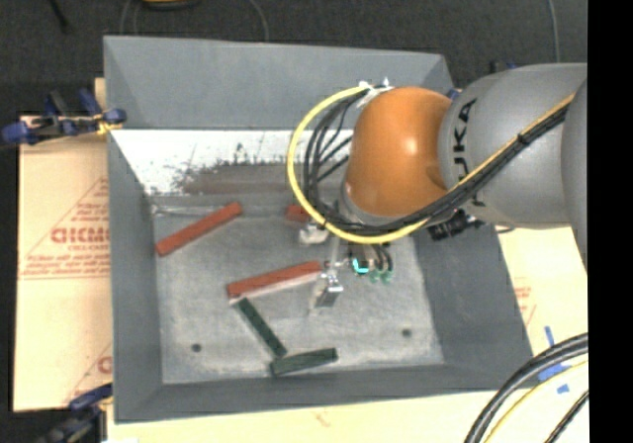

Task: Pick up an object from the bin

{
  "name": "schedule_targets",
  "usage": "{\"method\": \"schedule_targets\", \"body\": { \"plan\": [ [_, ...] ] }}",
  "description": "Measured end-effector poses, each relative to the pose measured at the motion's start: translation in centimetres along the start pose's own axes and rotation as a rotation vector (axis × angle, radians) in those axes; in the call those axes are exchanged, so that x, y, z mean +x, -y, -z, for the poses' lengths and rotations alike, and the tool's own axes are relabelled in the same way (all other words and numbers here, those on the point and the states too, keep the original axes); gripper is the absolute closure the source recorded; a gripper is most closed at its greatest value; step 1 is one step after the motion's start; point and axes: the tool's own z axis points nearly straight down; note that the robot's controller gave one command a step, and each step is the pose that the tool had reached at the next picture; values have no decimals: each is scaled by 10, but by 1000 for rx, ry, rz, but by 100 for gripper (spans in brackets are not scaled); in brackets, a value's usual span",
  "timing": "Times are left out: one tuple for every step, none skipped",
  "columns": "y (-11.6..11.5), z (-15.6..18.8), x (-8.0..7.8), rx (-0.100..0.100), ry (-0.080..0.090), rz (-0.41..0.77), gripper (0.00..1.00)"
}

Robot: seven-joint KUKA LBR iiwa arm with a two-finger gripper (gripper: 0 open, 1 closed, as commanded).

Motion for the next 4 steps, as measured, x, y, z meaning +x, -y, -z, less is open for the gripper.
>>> {"method": "schedule_targets", "body": {
  "plan": [
    [0, 4, -2, -1, 8, -1, 0],
    [-12, -51, -38, 3, 14, 115, 0],
    [-21, -53, -54, 4, 5, 182, 0],
    [-18, -47, -42, 0, 9, 180, 0]
  ]
}}
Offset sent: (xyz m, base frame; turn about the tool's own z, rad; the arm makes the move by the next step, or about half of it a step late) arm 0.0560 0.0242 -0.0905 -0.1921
